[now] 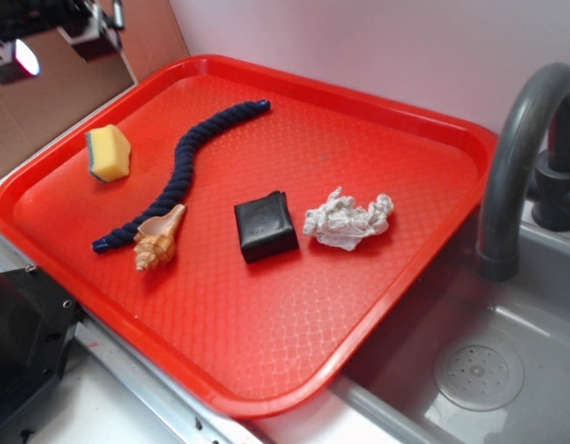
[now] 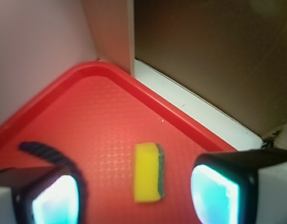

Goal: Grab the green sponge.

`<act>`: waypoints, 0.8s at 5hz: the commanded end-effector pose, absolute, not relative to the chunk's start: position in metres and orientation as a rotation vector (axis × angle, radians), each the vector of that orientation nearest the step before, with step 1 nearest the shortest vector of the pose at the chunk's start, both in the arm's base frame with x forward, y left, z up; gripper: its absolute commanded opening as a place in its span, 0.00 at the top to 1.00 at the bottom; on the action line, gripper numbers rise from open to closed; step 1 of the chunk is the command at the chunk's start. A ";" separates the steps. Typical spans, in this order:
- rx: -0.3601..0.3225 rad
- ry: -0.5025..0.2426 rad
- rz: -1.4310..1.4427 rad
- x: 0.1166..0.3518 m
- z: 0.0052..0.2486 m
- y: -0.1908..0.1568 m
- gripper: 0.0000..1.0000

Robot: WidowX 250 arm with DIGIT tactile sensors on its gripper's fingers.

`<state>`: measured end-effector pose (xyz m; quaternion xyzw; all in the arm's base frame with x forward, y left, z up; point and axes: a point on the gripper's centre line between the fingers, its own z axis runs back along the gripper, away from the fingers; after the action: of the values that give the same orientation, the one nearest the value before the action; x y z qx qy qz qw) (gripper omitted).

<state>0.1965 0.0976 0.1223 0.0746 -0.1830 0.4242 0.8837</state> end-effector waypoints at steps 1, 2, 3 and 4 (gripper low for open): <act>0.191 -0.333 0.906 0.197 0.077 0.133 0.00; 0.213 -0.279 0.907 0.195 0.053 0.142 0.00; 0.202 -0.235 0.902 0.191 0.036 0.146 0.00; 0.158 -0.217 0.903 0.186 0.025 0.141 0.00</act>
<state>0.1938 0.1330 0.0189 0.0743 -0.0952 0.4321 0.8937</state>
